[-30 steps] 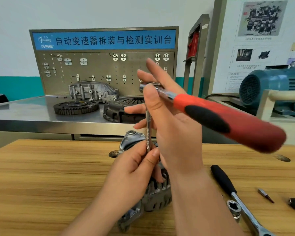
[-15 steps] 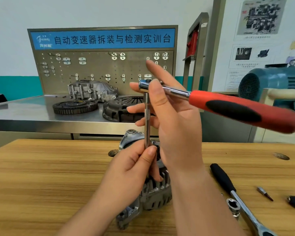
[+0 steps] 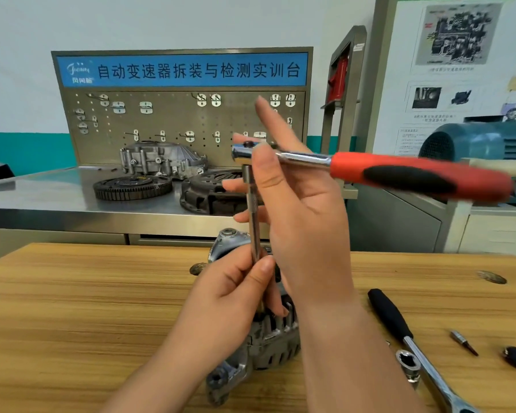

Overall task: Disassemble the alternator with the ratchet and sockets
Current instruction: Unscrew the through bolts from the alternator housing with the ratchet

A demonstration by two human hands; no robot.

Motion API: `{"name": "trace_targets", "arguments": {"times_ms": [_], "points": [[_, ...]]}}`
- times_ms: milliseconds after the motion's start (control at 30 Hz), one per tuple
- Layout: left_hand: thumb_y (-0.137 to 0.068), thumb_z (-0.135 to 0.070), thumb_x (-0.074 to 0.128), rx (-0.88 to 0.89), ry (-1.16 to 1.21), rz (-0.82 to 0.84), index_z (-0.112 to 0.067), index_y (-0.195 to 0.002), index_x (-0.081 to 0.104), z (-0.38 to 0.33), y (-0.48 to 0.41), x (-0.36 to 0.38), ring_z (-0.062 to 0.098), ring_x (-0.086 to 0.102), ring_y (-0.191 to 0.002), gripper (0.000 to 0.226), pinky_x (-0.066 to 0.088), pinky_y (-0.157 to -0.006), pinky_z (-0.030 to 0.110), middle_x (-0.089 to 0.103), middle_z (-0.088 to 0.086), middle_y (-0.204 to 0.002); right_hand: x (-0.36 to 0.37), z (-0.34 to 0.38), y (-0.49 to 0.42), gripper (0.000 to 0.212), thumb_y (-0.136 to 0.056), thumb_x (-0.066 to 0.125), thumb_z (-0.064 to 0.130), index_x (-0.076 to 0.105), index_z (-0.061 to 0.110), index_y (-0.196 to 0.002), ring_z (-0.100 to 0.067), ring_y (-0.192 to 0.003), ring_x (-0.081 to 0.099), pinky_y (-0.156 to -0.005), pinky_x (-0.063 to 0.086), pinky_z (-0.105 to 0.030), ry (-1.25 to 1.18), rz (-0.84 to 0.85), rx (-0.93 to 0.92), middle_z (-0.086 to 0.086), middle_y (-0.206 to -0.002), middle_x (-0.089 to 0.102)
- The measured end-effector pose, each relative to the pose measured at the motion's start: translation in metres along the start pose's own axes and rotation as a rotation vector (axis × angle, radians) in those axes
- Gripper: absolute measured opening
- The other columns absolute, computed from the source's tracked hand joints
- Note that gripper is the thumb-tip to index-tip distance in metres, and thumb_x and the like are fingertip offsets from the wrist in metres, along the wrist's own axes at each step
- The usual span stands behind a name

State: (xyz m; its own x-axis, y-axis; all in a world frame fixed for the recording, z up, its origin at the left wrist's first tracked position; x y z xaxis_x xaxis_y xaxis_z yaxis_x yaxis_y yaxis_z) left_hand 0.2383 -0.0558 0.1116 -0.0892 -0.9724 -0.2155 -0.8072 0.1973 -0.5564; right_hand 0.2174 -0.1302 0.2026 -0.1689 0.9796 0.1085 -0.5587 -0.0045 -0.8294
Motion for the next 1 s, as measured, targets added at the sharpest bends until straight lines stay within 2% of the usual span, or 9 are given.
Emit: {"name": "trace_targets", "arguments": {"times_ms": [100,200,300,400,500,633,700,833,1000], "points": [[-0.084,-0.049,0.043,0.007,-0.014,0.002,-0.022,-0.085,0.067,-0.001,0.0,0.003,0.039,0.061,-0.076,0.036,0.048,-0.07,0.047,0.072,0.004,-0.078,0.004,0.001,0.0,0.043,-0.093,0.053,0.038,0.051,0.034,-0.137,-0.011,-0.084,0.071,-0.058,0.055,-0.022,0.004,0.033,-0.008,0.006,-0.117,0.067],[-0.09,-0.05,0.042,0.003,0.034,0.035,-0.014,-0.089,0.066,0.003,0.001,0.003,0.033,0.063,-0.079,0.044,0.05,-0.074,0.04,0.07,0.009,-0.078,0.004,-0.018,0.002,0.04,-0.094,0.044,0.043,0.053,0.036,-0.132,-0.014,-0.072,0.071,-0.053,0.054,-0.023,-0.204,0.015,0.164,-0.003,-0.107,0.072],[-0.088,-0.047,0.042,-0.019,0.017,0.058,-0.019,-0.091,0.066,0.004,0.001,0.003,0.034,0.062,-0.079,0.036,0.05,-0.075,0.047,0.07,0.007,-0.078,0.002,-0.029,0.003,0.045,-0.092,0.036,0.054,0.055,0.033,-0.126,-0.017,-0.063,0.068,-0.053,0.052,-0.025,-0.298,0.018,0.264,-0.008,-0.096,0.075],[-0.089,-0.041,0.044,0.009,-0.019,0.056,-0.021,-0.087,0.066,0.002,-0.001,0.002,0.019,0.065,-0.069,0.03,0.052,-0.069,0.032,0.07,0.004,-0.072,0.002,-0.028,0.004,0.049,-0.089,0.037,0.059,0.053,0.035,-0.128,-0.016,-0.066,0.069,-0.053,0.053,-0.025,-0.257,0.021,0.261,-0.007,-0.101,0.074],[-0.094,-0.041,0.047,0.02,-0.001,0.03,-0.017,-0.087,0.068,0.001,-0.002,0.001,0.02,0.067,-0.073,0.032,0.053,-0.071,0.027,0.072,0.006,-0.075,0.003,-0.011,0.001,0.032,-0.093,0.045,0.042,0.051,0.046,-0.124,-0.015,-0.08,0.071,-0.057,0.056,-0.025,-0.111,0.023,0.116,0.0,-0.11,0.07],[-0.094,-0.02,0.049,0.01,-0.018,-0.03,-0.021,-0.063,0.066,-0.002,0.0,-0.001,-0.005,0.055,-0.048,0.035,0.038,-0.049,0.004,0.063,-0.004,-0.052,0.008,-0.003,-0.001,0.043,-0.093,0.055,0.033,0.044,0.043,-0.133,-0.022,-0.092,0.07,-0.064,0.057,-0.033,-0.087,0.055,0.045,0.01,-0.116,0.064],[-0.092,-0.032,0.049,0.021,0.057,0.009,-0.013,-0.074,0.067,-0.002,-0.001,0.002,0.003,0.06,-0.055,0.032,0.044,-0.055,0.009,0.067,0.007,-0.062,0.009,-0.012,0.001,0.047,-0.093,0.048,0.041,0.043,0.039,-0.139,-0.018,-0.082,0.073,-0.056,0.056,-0.026,-0.13,0.044,0.119,0.005,-0.115,0.069],[-0.087,-0.045,0.046,-0.004,0.117,0.085,-0.01,-0.091,0.066,0.004,0.001,0.005,0.036,0.064,-0.084,0.041,0.052,-0.08,0.044,0.069,0.019,-0.084,0.007,-0.032,0.003,0.052,-0.09,0.033,0.055,0.049,0.033,-0.134,-0.02,-0.067,0.071,-0.052,0.053,-0.026,-0.292,0.036,0.259,-0.005,-0.106,0.074],[-0.091,-0.041,0.044,0.014,-0.012,0.012,-0.02,-0.085,0.066,0.004,0.0,-0.001,0.027,0.064,-0.074,0.031,0.052,-0.07,0.036,0.07,0.006,-0.075,0.004,-0.024,0.002,0.039,-0.092,0.042,0.048,0.051,0.042,-0.129,-0.016,-0.068,0.071,-0.052,0.053,-0.023,-0.206,0.016,0.186,-0.008,-0.105,0.072]]}}
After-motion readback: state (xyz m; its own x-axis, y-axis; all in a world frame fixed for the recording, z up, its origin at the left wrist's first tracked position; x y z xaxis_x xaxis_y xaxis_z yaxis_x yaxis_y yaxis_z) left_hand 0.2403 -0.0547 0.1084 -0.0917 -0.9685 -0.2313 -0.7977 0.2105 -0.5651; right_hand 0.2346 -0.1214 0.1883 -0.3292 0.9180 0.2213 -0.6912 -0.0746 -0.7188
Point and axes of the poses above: each hand's wrist, its own y-axis away from the middle knuckle, its own x-axis out of the palm, z = x × y, the point moved 10 cm from there along -y, towards the middle knuckle
